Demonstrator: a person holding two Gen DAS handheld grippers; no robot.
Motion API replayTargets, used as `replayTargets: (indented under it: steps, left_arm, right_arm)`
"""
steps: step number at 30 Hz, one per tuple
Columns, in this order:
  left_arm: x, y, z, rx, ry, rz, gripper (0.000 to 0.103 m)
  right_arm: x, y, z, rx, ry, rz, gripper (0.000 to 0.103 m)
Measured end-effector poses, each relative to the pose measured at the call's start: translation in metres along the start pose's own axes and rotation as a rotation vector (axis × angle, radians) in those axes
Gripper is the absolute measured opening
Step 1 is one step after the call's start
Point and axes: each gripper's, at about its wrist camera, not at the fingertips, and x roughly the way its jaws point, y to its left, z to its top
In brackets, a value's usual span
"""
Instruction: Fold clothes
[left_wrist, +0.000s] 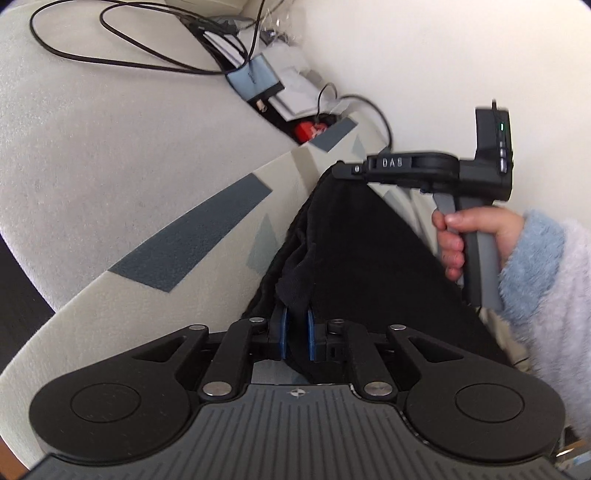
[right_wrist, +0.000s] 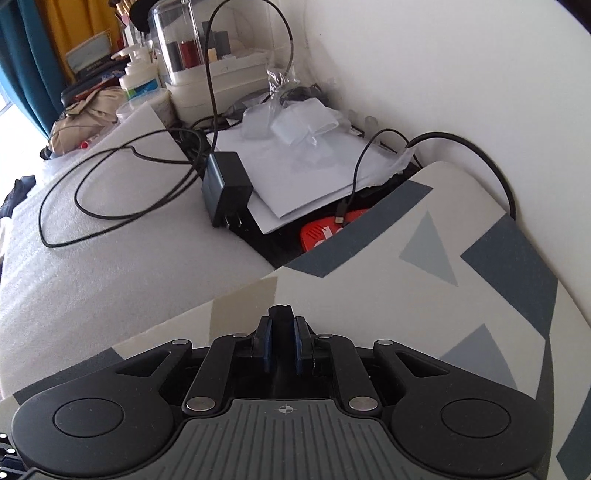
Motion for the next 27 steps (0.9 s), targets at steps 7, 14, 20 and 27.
replayTargets:
  steps: [7, 14, 20, 27]
  left_arm:
    - [-0.045, -0.037, 0.022, 0.232, -0.143, 0.138, 0.07]
    - [0.002, -0.098, 0.025, 0.562, -0.047, 0.1, 0.082]
    - [0.054, -0.11, 0.0, 0.692, 0.106, 0.191, 0.082]
    - [0.077, -0.113, -0.006, 0.685, 0.178, 0.201, 0.094]
  right_arm:
    - [-0.058, -0.03, -0.018, 0.243, -0.225, -0.113, 0.068]
    - [-0.207, -0.108, -0.12, 0.67, -0.427, -0.386, 0.074]
    - [-0.346, -0.131, -0.255, 0.922, -0.484, -0.677, 0.079]
    - [-0.456, -0.077, -0.402, 1.124, -0.411, -1.019, 0.082]
